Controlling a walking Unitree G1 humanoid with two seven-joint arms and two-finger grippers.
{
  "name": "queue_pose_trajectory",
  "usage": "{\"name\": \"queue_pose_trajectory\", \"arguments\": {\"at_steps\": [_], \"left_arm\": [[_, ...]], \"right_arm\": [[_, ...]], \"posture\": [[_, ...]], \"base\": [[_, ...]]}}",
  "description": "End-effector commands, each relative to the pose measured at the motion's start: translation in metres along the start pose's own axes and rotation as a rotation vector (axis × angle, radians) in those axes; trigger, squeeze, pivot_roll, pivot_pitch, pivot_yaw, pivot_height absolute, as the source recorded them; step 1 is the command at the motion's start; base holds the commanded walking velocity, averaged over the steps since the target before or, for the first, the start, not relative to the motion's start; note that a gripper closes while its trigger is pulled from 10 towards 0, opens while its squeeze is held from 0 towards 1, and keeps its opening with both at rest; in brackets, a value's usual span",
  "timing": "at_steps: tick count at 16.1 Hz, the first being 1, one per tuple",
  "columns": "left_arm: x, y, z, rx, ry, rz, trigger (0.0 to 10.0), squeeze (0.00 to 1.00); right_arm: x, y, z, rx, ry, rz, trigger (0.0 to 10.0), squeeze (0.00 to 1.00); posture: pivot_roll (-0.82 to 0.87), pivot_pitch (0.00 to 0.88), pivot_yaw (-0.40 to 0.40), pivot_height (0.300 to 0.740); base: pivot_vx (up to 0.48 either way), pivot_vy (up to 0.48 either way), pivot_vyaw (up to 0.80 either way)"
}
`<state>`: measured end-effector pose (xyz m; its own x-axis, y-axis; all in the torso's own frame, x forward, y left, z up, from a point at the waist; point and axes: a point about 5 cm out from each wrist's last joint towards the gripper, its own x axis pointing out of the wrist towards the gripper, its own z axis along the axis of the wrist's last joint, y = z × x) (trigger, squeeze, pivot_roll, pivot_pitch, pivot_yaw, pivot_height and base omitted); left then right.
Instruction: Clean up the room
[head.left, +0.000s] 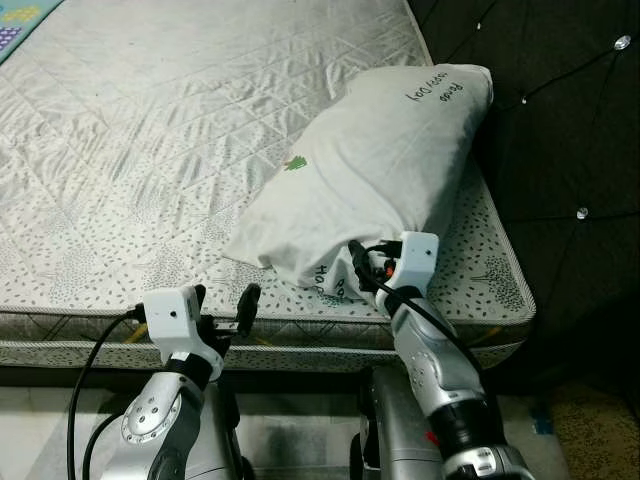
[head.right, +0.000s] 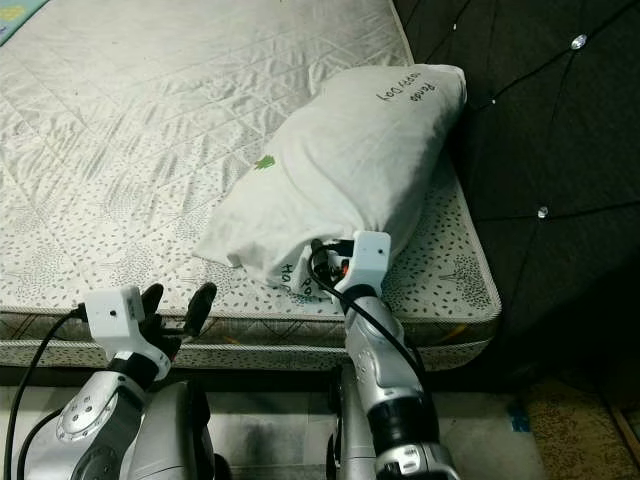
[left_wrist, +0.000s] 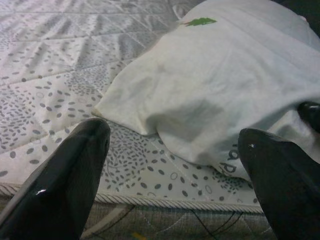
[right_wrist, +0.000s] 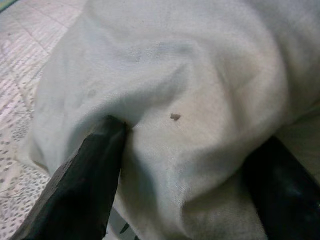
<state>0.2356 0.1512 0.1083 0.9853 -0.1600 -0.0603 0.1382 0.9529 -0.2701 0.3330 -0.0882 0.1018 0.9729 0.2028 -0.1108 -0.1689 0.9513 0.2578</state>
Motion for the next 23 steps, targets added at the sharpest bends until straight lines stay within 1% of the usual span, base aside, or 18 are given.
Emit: {"name": "queue_pose_trajectory", "arguments": {"at_steps": [1, 6, 8, 11, 12, 17, 18, 19, 21, 22, 23], "left_arm": [[-0.002, 0.004, -0.003, 0.006, 0.009, 0.021, 10.0, 0.0], [0.0, 0.002, -0.002, 0.009, 0.001, 0.013, 10.0, 0.0], [0.0, 0.0, -0.002, 0.007, -0.003, -0.005, 10.0, 0.0], [-0.001, -0.004, -0.006, 0.0, 0.029, -0.044, 10.0, 0.0], [-0.002, -0.006, -0.007, 0.008, 0.033, -0.068, 10.0, 0.0], [-0.001, -0.002, -0.007, 0.033, 0.036, -0.073, 10.0, 0.0], [0.0, -0.004, -0.007, 0.034, 0.034, -0.077, 10.0, 0.0], [0.0, -0.004, -0.007, 0.034, 0.033, -0.078, 10.0, 0.0], [0.002, -0.005, -0.007, 0.032, 0.029, -0.081, 10.0, 0.0], [0.003, -0.006, -0.007, 0.032, 0.027, -0.082, 10.0, 0.0], [0.004, -0.006, -0.007, 0.032, 0.026, -0.082, 10.0, 0.0]], "right_arm": [[0.004, 0.01, 0.003, -0.009, -0.016, 0.024, 0.0, 0.0], [0.009, 0.008, 0.001, -0.03, -0.03, 0.003, 0.0, 0.0], [0.01, 0.007, 0.0, -0.036, -0.033, 0.0, 0.0, 0.0], [0.011, 0.005, 0.002, -0.053, -0.051, 0.0, 0.0, 0.0], [0.012, 0.005, 0.003, -0.028, -0.062, -0.004, 0.0, 0.0], [0.017, 0.008, 0.007, -0.034, -0.077, 0.029, 0.0, 0.0], [0.02, 0.009, 0.01, -0.062, -0.081, 0.049, 0.0, 0.0], [0.021, 0.009, 0.01, -0.068, -0.081, 0.052, 0.0, 0.0], [0.026, 0.003, 0.017, -0.131, -0.08, 0.089, 0.0, 0.0], [0.03, -0.008, 0.024, -0.181, -0.073, 0.079, 0.0, 0.0], [0.033, -0.017, 0.03, -0.206, -0.069, 0.063, 0.0, 0.0]], "posture": [[0.06, 0.146, -0.03, 0.56], [0.06, 0.141, -0.031, 0.56], [0.06, 0.137, -0.031, 0.56], [0.06, 0.121, -0.035, 0.56], [0.06, 0.114, -0.037, 0.56], [0.07, 0.077, -0.046, 0.56], [0.07, 0.068, -0.047, 0.56], [0.07, 0.068, -0.047, 0.56], [0.06, 0.059, -0.045, 0.56], [0.06, 0.059, -0.046, 0.56], [0.06, 0.061, -0.046, 0.56]], "base": [[0.0, 0.0, 0.0], [0.0, 0.0, 0.0], [0.0, 0.0, 0.0], [0.0, 0.0, 0.0], [0.0, 0.0, 0.0], [0.0, 0.0, 0.0], [0.0, 0.0, 0.0], [0.0, 0.0, 0.0], [0.0, 0.0, 0.0], [0.0, 0.0, 0.0], [0.0, 0.0, 0.0]]}}
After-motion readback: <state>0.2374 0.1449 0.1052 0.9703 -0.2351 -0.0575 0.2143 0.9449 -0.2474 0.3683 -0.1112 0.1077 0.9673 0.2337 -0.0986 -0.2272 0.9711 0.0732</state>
